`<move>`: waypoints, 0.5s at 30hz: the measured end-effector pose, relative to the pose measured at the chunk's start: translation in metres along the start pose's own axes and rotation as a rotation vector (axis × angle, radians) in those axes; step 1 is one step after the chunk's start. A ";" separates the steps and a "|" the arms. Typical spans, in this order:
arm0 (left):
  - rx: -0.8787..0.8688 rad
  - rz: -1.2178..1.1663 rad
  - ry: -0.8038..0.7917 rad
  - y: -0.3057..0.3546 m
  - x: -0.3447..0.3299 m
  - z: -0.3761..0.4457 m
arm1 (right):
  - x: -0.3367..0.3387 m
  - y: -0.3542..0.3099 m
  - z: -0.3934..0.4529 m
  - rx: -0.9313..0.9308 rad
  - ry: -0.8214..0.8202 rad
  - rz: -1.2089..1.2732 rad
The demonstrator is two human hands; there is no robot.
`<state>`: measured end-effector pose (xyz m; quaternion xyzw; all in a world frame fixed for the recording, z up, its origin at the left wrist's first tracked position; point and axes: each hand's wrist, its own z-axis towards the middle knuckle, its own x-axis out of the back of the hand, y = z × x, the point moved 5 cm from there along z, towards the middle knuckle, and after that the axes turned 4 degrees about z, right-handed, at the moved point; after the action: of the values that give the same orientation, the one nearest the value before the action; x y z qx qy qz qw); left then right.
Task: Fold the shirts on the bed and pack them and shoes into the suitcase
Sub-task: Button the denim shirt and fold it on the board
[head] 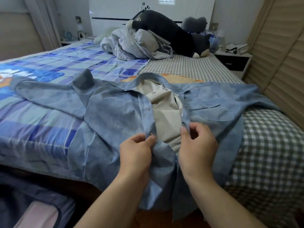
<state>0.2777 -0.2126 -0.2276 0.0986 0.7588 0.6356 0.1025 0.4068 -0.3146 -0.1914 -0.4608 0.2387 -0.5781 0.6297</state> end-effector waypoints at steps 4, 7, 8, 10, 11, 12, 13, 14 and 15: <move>-0.451 0.683 0.058 0.024 0.000 -0.017 | -0.015 -0.006 -0.012 0.229 -0.122 -0.137; -0.317 0.519 0.000 0.021 0.001 -0.012 | -0.015 0.000 -0.015 0.173 -0.179 -0.088; -0.298 0.495 -0.006 0.021 0.001 -0.012 | -0.014 0.002 -0.016 0.162 -0.199 -0.079; -0.309 0.489 -0.019 0.021 -0.001 -0.014 | -0.014 0.003 -0.017 0.153 -0.219 -0.061; -0.313 0.485 -0.017 0.021 -0.003 -0.015 | -0.014 0.004 -0.018 0.155 -0.220 -0.053; -0.312 0.486 -0.017 0.021 -0.005 -0.015 | -0.015 0.004 -0.019 0.160 -0.221 -0.049; -0.309 0.488 -0.019 0.019 -0.006 -0.014 | -0.015 0.005 -0.020 0.163 -0.225 -0.051; -0.306 0.488 -0.020 0.017 -0.007 -0.013 | -0.015 0.006 -0.021 0.163 -0.229 -0.054; -0.305 0.486 -0.021 0.016 -0.008 -0.012 | -0.016 0.007 -0.021 0.166 -0.233 -0.060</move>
<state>0.2827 -0.2238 -0.2092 0.2675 0.6075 0.7473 -0.0312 0.3891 -0.3065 -0.2109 -0.4782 0.1015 -0.5567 0.6716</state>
